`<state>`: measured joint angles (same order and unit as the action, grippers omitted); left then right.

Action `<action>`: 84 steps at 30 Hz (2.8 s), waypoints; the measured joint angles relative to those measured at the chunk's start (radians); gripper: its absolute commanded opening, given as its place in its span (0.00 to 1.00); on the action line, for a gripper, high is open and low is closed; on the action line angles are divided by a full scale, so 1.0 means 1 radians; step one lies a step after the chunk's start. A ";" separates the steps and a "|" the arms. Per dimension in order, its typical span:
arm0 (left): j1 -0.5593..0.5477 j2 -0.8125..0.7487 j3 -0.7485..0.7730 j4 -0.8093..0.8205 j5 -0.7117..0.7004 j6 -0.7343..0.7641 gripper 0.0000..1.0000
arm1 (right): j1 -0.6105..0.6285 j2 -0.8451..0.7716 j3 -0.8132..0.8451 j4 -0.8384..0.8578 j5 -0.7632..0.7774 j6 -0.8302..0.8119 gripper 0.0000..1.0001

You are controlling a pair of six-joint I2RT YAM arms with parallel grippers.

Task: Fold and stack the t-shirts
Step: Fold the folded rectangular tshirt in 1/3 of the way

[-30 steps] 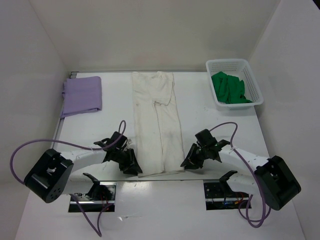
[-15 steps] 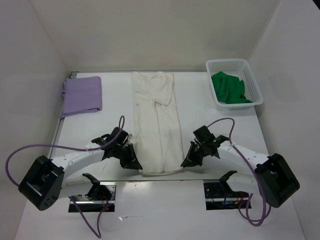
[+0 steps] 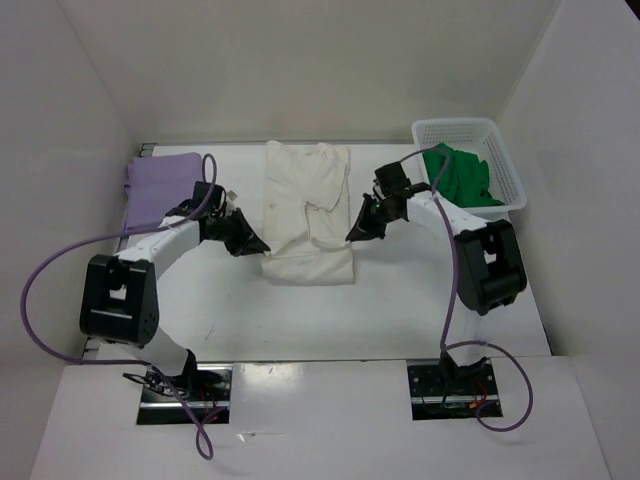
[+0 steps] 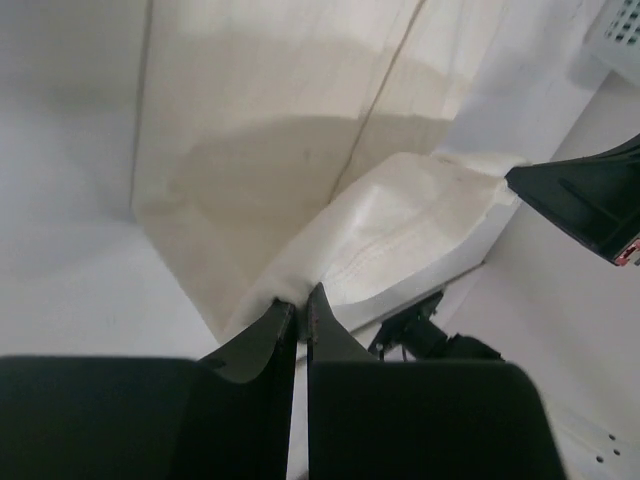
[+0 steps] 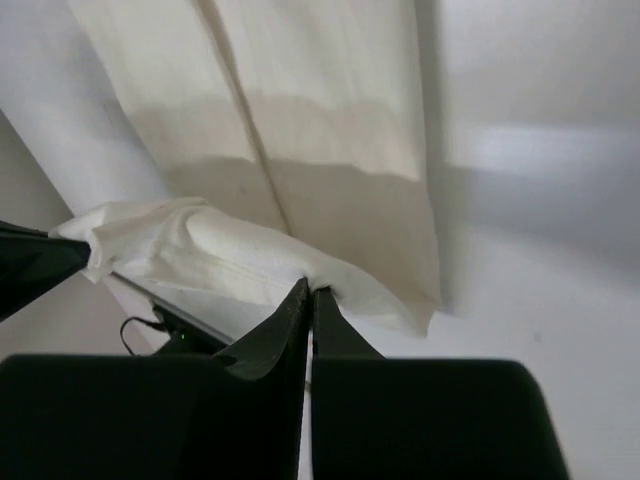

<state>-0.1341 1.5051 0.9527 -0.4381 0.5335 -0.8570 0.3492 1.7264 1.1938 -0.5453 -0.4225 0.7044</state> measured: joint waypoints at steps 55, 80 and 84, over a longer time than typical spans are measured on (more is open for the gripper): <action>-0.089 0.294 -0.019 0.403 -0.133 0.012 0.35 | 0.032 0.273 0.045 0.204 0.013 -0.052 0.00; -0.129 -0.051 -0.113 0.230 -0.134 -0.011 0.35 | 0.106 0.023 0.034 0.062 0.050 -0.061 0.00; -0.188 0.061 -0.113 0.261 -0.111 -0.040 0.34 | 0.165 0.165 0.122 0.116 0.024 -0.051 0.00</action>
<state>-0.3225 1.5661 0.8394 -0.1772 0.4229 -0.8974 0.5140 1.8915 1.3159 -0.4290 -0.3981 0.6529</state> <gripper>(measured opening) 0.338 0.001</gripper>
